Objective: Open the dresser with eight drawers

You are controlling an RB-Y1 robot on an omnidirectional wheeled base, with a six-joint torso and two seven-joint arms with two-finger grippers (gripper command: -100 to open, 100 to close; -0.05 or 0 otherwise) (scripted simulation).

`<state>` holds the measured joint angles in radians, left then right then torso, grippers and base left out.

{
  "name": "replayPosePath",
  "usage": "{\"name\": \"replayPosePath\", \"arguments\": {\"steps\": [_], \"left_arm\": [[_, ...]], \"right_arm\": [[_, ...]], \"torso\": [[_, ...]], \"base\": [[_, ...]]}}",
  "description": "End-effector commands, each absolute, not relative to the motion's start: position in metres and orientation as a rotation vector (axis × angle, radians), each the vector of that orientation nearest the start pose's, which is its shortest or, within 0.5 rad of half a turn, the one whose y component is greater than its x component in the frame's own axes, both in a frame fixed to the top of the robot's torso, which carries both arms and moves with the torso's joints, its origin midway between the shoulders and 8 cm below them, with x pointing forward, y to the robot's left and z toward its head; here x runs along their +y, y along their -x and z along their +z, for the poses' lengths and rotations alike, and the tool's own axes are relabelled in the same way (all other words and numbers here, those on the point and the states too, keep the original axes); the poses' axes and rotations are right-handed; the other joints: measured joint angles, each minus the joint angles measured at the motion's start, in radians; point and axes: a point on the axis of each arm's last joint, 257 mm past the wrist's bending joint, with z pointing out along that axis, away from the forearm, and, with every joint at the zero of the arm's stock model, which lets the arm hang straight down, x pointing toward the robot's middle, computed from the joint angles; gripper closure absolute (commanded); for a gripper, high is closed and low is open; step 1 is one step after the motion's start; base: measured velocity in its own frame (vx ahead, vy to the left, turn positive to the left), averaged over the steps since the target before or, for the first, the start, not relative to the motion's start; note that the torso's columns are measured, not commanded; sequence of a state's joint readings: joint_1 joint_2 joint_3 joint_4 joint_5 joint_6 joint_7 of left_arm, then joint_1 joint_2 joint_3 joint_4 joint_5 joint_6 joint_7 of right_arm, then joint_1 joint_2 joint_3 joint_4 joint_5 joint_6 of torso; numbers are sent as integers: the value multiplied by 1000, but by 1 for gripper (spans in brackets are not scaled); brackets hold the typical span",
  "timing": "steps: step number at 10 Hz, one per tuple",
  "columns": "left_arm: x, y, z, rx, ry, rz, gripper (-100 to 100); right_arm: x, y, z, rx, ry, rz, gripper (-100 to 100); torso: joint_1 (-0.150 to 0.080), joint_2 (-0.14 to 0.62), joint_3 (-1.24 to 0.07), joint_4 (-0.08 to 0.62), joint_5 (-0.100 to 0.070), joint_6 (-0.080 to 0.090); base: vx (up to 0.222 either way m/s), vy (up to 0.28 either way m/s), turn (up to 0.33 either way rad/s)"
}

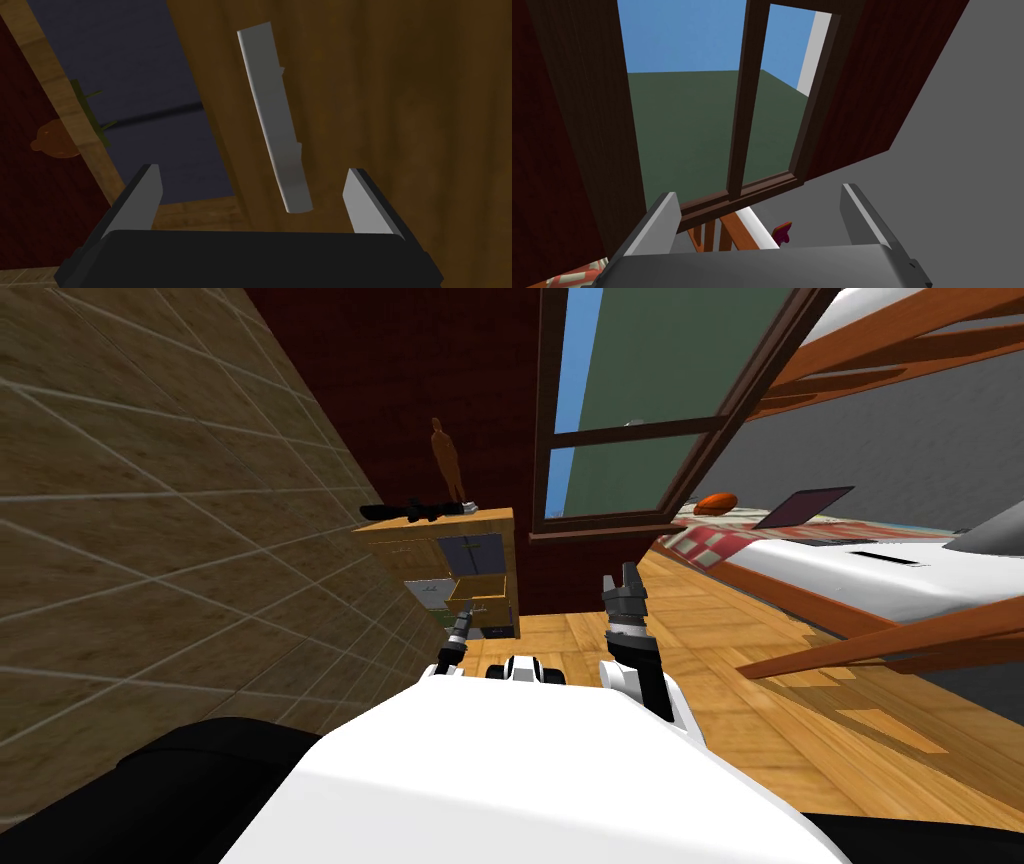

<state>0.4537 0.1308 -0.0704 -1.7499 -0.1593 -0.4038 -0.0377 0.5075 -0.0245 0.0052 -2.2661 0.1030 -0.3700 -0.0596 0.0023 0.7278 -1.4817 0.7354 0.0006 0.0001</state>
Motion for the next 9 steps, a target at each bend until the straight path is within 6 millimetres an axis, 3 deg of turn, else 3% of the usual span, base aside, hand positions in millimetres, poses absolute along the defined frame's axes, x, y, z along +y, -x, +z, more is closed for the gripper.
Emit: {"name": "replayPosePath", "arguments": {"steps": [1, 7, 8, 9], "left_arm": [[259, -402, -230, 1258, 871, -1054, -100], [263, -395, -197, 1253, 877, -1051, -100], [264, -393, -208, 1267, 890, -1045, -100], [264, -392, -209, 1270, 895, -1043, 0]], "right_arm": [[-272, -368, -12, 776, -726, 1250, 0], [-272, -368, -12, 776, -726, 1251, 0], [-272, -368, -12, 776, -726, 1251, 0], [-272, -368, -12, 776, -726, 1251, 0]], "torso": [[0, 0, -1, -1, 0, 0], [-4, 14, 7, 6, -3, -1], [-4, 16, 8, 8, -5, -2], [-4, 16, 8, 7, -3, -1]], "base": [[44, -3, -16], [10, -6, -16], [7, -2, -4], [0, 0, 0]]}}
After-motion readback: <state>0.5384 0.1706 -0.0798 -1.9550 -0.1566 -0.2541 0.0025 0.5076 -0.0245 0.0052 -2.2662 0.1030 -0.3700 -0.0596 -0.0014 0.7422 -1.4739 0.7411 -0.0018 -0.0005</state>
